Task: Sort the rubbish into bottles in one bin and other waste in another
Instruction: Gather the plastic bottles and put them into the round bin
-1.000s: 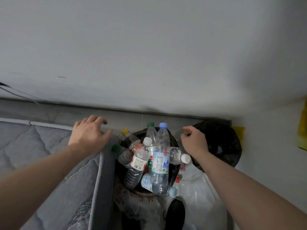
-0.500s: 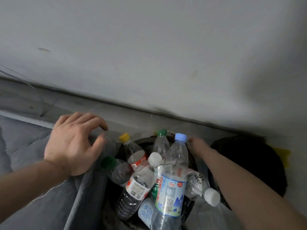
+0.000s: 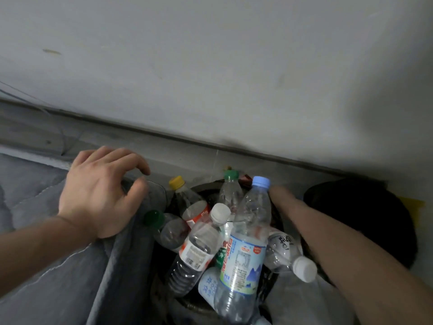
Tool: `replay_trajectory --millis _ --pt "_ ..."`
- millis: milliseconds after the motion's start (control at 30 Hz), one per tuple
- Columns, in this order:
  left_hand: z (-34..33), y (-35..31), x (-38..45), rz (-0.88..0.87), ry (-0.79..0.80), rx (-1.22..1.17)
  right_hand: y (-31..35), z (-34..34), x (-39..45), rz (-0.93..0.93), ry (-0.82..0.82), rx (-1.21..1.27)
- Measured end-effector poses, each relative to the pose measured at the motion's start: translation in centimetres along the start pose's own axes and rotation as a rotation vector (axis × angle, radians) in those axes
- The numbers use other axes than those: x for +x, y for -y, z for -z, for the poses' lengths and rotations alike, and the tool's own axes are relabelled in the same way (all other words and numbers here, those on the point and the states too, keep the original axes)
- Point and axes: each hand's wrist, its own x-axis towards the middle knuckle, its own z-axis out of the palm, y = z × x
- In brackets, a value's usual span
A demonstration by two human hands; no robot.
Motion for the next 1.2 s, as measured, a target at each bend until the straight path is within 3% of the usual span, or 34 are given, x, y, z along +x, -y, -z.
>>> replay_trajectory --millis 167,333,467,600,733,1000,1200 --pt "0.6 -0.4 -0.2 0.049 -0.001 0.016 -0.6 6.6 -9.3 0.081 -0.135 -0.047" --pt "0.8 -0.3 -0.5 0.105 0.012 0.026 -0.5 12.3 -22.2 0.033 -0.274 0.33" --pt "0.8 -0.1 -0.5 0.109 0.014 -0.001 0.5 11.0 -32.1 0.027 -0.332 0.551" --pt "0.8 0.0 -0.4 0.11 0.023 -0.016 3.7 5.2 -37.6 0.036 -0.287 0.768" --pt "0.9 0.2 -0.5 0.099 0.021 -0.029 7.5 -0.3 -39.3 -0.045 -0.186 0.776" --pt "0.8 0.3 -0.4 0.067 0.032 -0.024 9.9 -3.7 -37.3 -0.099 -0.353 0.617" --pt "0.4 0.5 -0.4 0.048 0.009 -0.03 10.4 -3.8 -36.5 -0.088 -0.365 0.505"
